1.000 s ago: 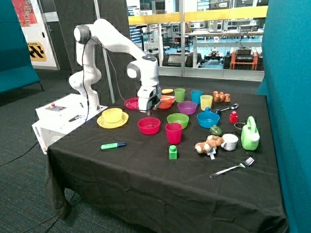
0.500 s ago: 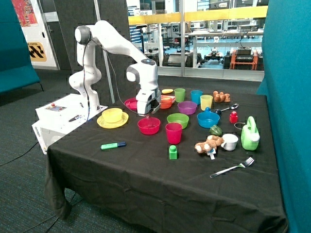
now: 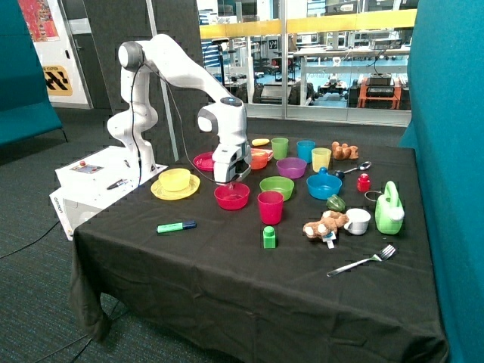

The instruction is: Place the bowls on the appropriate plate

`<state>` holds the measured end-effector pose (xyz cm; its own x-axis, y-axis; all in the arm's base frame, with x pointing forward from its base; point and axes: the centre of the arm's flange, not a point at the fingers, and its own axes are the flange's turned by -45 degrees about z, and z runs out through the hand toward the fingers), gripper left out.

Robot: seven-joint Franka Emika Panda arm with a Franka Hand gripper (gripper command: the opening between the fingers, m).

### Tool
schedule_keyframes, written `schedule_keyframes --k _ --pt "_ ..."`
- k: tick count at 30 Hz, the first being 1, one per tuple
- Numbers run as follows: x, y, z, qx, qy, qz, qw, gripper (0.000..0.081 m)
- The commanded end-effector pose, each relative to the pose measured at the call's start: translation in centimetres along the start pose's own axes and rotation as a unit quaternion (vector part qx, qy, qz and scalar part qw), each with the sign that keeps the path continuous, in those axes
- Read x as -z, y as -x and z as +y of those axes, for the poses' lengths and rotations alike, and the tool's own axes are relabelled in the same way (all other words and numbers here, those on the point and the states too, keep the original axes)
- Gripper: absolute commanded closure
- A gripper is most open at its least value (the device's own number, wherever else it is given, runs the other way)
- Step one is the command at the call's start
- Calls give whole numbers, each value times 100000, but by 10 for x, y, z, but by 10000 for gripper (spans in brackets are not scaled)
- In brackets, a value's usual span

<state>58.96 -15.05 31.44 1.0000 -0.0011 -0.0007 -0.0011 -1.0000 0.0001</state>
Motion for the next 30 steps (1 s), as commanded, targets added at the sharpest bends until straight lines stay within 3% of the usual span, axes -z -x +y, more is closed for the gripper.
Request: schedule_keyframes --k 1,15,18,19,21,23,30 --pt "-6 -2 -2 9 -5 37 100000 375" --pt "-11 -4 -6 -313 -5 37 100000 430" --pt "-12 -4 -6 -689 -5 37 99998 535" --pt "-12 -4 -5 -808 -5 37 99997 626" --pt "-13 -4 -6 -718 -5 37 99997 721" --pt "-13 -3 -5 -747 -5 37 99997 780" --pt "-15 -1 -2 -947 -5 37 99996 808"
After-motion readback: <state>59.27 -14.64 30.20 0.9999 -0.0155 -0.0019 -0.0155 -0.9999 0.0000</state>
